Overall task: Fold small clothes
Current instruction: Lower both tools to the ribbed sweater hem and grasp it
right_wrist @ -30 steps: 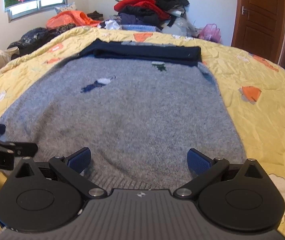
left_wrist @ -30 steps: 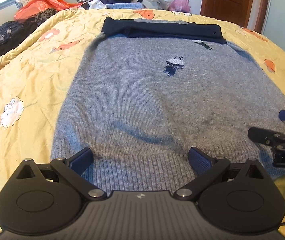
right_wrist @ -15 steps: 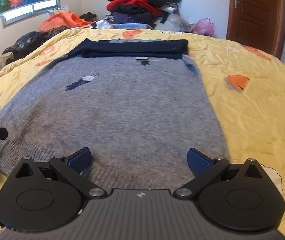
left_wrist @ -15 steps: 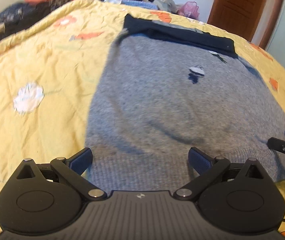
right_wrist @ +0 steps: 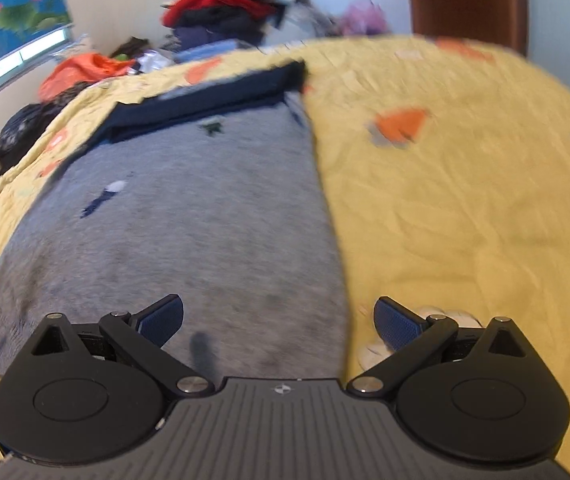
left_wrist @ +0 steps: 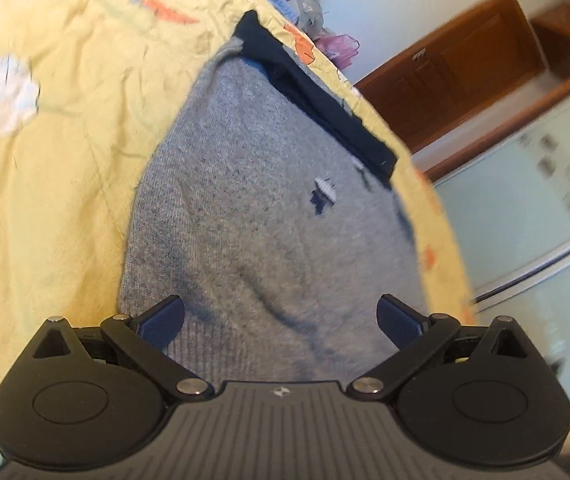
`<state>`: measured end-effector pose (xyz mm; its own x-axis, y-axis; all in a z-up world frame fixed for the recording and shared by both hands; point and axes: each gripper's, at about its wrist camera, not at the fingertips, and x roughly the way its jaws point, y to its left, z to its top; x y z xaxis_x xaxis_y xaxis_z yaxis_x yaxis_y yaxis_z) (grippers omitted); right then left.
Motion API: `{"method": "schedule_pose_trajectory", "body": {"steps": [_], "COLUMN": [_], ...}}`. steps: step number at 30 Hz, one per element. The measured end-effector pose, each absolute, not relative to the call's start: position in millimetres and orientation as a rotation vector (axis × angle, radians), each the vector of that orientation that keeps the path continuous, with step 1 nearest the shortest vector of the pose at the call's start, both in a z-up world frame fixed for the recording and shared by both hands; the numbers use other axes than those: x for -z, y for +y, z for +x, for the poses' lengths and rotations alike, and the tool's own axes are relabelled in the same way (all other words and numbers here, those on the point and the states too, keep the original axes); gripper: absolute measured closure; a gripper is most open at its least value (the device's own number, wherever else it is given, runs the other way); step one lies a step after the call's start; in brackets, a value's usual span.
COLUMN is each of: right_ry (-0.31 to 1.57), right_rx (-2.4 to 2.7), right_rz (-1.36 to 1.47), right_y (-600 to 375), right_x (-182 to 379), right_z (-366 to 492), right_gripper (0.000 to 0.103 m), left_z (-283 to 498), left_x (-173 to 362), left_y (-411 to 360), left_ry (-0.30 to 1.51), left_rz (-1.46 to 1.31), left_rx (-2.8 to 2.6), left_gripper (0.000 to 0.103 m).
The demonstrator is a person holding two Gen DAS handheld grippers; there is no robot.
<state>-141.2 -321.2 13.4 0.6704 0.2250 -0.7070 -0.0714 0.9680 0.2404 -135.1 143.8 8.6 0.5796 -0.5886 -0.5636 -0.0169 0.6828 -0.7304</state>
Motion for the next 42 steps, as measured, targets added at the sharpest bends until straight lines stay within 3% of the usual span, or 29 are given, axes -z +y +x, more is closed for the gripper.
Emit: {"method": "schedule_pose_trajectory", "body": {"steps": [6,15,22,25,42], "right_ry": [0.92,0.999,0.977,0.972,0.954], "right_rx": [-0.352,-0.506,-0.544,-0.531,-0.539], "right_rz": [0.392,0.642,0.771,0.78,0.808], "right_y": [-343.4,-353.3,-366.3,-367.8,-372.3], "right_x": [-18.1,-11.5,-0.1,0.1,2.8], "right_z": [-134.1,-137.8,-143.5,-146.5,-149.6], "right_gripper": [0.0,0.003,0.01,0.014,0.012], "left_z": [-122.6,-129.4,-128.6,-128.2,-142.2], "left_x": [5.4,7.6,13.0,4.9,11.7], "left_y": [171.8,168.1,176.7,191.0,217.5], "left_ry": [0.935,0.985,1.022,0.992,1.036], "left_rz": [-0.959,-0.942,-0.934,-0.911,-0.937], "left_rx": [0.468,0.578,0.563,0.505,0.48], "left_gripper": [0.0,0.001,0.027,0.026,0.023]}}
